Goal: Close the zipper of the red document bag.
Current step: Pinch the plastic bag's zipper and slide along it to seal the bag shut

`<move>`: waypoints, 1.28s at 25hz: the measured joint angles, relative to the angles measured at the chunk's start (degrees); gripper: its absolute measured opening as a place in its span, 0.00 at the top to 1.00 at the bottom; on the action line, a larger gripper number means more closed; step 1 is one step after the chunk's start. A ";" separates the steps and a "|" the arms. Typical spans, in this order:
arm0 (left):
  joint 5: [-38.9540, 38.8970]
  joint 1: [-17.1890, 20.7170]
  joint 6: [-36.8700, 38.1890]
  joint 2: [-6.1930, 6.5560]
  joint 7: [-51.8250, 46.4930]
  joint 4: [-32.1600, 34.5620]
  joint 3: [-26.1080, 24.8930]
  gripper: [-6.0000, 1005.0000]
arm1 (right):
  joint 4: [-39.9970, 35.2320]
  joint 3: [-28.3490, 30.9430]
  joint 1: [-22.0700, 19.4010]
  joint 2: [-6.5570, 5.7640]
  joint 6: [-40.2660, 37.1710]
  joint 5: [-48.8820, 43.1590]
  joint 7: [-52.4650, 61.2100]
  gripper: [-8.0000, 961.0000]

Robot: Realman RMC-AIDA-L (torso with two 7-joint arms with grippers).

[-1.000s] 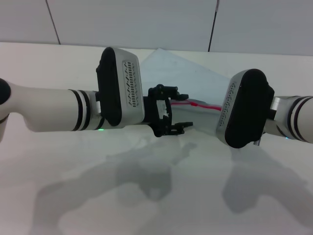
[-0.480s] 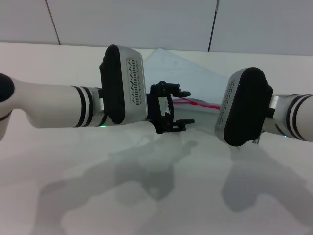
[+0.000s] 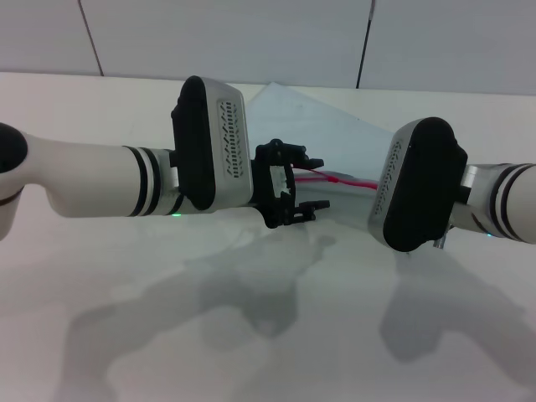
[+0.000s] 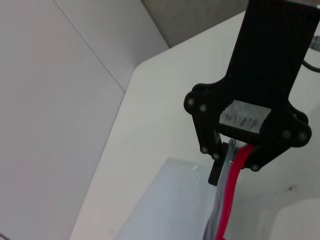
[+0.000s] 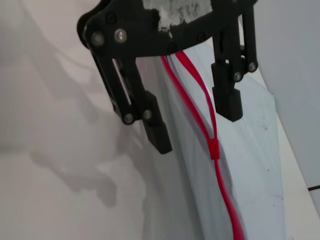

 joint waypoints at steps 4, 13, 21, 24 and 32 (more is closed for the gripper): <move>0.00 -0.82 0.08 0.00 0.17 -0.92 -0.05 0.45 | -0.48 -0.23 0.03 0.00 0.00 0.00 0.01 0.93; -0.79 -1.43 0.66 -0.18 1.23 -0.98 0.06 0.51 | -1.06 -0.40 0.11 0.08 -0.01 0.00 0.01 0.91; -0.97 -1.84 0.66 -0.17 1.66 -1.22 0.47 0.52 | -1.23 -0.41 0.27 0.09 -0.01 0.00 0.01 0.90; -0.97 -2.13 0.70 -0.16 1.67 -2.01 0.26 0.63 | -1.23 -0.41 0.29 0.09 -0.01 0.00 0.00 0.90; -0.97 -2.22 3.13 -0.16 1.69 -2.39 0.70 0.79 | -1.78 -0.45 0.27 0.09 0.00 0.00 0.01 0.88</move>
